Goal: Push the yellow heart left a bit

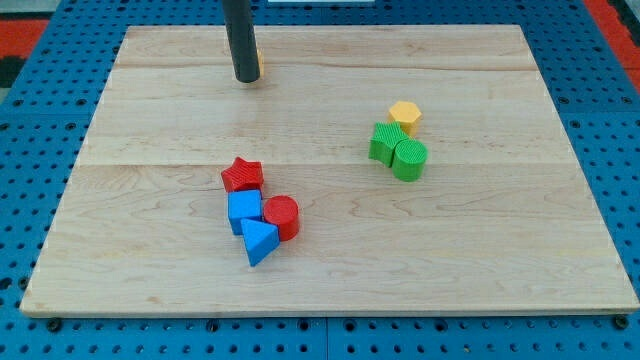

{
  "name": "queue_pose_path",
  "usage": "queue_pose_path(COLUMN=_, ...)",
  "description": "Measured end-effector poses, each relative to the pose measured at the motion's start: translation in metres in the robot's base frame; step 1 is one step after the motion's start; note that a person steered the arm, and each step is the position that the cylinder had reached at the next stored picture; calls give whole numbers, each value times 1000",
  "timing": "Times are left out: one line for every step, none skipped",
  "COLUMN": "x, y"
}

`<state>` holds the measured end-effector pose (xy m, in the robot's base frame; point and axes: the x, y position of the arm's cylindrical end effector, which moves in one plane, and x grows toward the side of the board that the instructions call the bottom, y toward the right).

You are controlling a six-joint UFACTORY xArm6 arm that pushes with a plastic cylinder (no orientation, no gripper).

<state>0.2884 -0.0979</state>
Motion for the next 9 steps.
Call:
queue_pose_path(x=-24, y=-1)
queue_pose_path(x=-41, y=-9)
queue_pose_path(x=-25, y=48)
queue_pose_path(x=-72, y=53)
queue_pose_path(x=-87, y=31)
queue_pose_path(x=-61, y=-21)
queue_pose_path(x=-60, y=-49)
queue_pose_path(x=-59, y=-59)
queue_pose_path(x=-53, y=-79)
